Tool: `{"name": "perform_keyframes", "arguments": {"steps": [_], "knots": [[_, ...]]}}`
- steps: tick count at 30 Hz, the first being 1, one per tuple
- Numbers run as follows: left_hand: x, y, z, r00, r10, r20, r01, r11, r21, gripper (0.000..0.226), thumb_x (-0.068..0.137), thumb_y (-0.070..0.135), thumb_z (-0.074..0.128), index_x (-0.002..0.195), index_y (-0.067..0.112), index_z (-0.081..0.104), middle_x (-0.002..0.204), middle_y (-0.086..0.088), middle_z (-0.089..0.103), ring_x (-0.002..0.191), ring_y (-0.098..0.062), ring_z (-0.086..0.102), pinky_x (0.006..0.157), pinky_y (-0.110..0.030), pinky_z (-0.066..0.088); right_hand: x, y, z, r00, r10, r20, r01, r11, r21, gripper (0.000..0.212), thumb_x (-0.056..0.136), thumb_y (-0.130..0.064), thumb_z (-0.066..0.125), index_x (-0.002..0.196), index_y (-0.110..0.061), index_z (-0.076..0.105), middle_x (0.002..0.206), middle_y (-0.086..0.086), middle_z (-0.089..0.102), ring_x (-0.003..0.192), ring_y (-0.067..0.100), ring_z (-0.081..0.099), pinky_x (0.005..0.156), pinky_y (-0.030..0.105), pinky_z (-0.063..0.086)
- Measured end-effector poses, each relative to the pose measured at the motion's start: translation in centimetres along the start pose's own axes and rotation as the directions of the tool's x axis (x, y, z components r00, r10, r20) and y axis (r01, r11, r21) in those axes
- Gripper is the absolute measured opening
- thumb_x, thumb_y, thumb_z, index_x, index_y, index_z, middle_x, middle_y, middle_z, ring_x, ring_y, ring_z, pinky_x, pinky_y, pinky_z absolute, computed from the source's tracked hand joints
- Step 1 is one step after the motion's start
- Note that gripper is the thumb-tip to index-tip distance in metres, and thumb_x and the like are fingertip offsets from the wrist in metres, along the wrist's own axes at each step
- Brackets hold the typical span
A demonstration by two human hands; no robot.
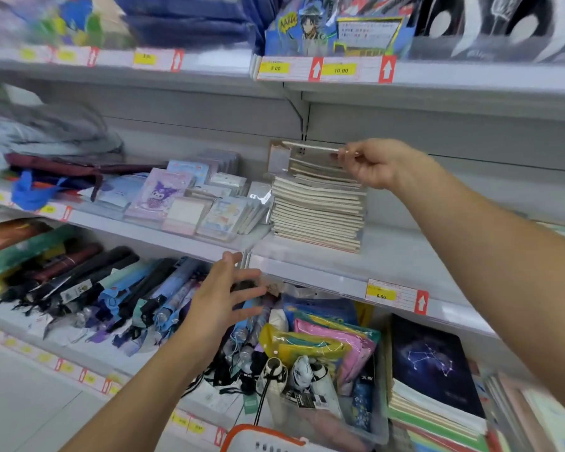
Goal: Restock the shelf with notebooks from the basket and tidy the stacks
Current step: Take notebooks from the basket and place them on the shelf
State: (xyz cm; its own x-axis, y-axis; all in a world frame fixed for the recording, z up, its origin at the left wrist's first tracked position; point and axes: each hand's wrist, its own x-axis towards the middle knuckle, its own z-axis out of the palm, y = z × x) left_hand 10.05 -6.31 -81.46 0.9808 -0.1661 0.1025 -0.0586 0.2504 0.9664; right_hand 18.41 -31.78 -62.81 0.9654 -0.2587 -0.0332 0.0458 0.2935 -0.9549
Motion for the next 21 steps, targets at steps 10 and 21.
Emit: {"name": "perform_keyframes", "arguments": {"steps": [10,21], "knots": [[-1.2,-2.2,-1.8,0.969,-0.176,0.176,-0.025,0.636,0.772,0.03,0.096,0.044,0.052,0.102,0.018,0.066,0.098,-0.004,0.072,0.088,-0.021,0.069,0.081,-0.038,0.056,-12.9,26.1,-5.1,0.857,-0.464,0.225,0.484,0.571,-0.663,0.014,0.093,-0.03,0.064,0.089,-0.017,0.066,0.076,-0.001,0.066,0.064,0.018,0.062,0.059,0.035,0.054],[-1.9,-5.0,-2.3,0.72,-0.636,0.277,-0.281,0.099,0.955,0.04,0.093,0.051,0.051,0.121,0.025,0.062,0.114,0.007,0.063,0.099,-0.013,0.062,0.099,-0.034,0.045,-19.3,54.4,-12.5,0.886,0.464,-0.006,0.087,-0.178,-0.98,0.118,0.049,-0.066,0.086,0.142,-0.014,0.034,0.146,0.008,0.032,0.136,0.03,0.032,0.105,0.049,0.038]]}}
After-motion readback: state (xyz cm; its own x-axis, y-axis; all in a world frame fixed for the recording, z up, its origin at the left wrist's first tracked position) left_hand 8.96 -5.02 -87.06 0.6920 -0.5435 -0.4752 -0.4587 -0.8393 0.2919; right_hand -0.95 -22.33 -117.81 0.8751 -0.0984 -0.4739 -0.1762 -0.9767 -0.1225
